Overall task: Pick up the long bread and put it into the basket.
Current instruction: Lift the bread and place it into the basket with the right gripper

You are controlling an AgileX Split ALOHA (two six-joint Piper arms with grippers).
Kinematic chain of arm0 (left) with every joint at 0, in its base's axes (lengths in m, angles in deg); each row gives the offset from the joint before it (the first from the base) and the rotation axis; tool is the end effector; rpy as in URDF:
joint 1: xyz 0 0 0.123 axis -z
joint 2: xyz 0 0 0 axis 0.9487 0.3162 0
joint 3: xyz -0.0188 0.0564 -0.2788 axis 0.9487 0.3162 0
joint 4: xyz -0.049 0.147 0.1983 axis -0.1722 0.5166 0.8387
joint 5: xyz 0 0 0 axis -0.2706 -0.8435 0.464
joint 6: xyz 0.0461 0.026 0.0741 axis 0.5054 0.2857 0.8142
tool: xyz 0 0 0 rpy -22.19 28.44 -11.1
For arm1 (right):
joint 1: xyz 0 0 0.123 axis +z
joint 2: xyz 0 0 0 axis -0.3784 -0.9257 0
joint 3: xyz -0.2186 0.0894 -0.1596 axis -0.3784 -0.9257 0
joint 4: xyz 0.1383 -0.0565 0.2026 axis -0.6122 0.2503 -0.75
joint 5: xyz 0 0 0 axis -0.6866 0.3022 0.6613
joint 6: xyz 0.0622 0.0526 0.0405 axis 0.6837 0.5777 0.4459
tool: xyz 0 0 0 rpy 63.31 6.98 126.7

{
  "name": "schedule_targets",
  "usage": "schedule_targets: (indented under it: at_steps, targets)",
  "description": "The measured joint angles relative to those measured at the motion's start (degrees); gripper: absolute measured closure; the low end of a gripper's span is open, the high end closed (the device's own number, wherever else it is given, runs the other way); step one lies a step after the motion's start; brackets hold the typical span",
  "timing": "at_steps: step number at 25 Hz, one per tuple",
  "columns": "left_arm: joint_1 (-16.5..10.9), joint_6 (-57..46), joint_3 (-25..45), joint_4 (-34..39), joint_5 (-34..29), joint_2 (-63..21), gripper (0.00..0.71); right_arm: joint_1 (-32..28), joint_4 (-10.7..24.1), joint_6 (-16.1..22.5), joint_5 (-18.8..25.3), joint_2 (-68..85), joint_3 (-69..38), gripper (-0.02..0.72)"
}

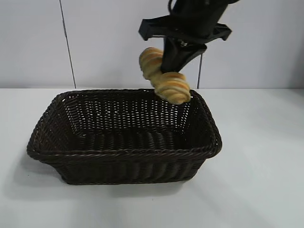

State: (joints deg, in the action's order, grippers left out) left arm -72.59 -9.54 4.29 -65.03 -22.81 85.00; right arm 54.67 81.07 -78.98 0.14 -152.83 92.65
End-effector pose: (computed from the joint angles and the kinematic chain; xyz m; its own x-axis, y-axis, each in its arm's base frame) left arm -0.0087 -0.0096 0.2687 -0.5041 0.0916 -0.8588 0.1229 0.9918 0.0336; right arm 0.3550 0.2373 0.2626 -0.2181 -0.8905 -0.3993 -0.9253 0.3187 -0.2054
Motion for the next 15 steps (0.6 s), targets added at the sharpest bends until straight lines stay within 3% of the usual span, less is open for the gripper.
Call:
schedule_targets:
  at_steps: [2,5,15]
  targets:
    - [0.0,0.0,0.0,0.0,0.0,0.0,0.068,0.1,-0.2,-6.9,-0.3,-0.2,0.0,0.652]
    - [0.0,0.0,0.0,0.0,0.0,0.0,0.068,0.1,-0.9,-11.2,-2.4,-0.2,0.0,0.652]
    - [0.0,0.0,0.0,0.0,0.0,0.0,0.068,0.1,-4.7,-12.4,-2.9,-8.0,0.2,0.652]
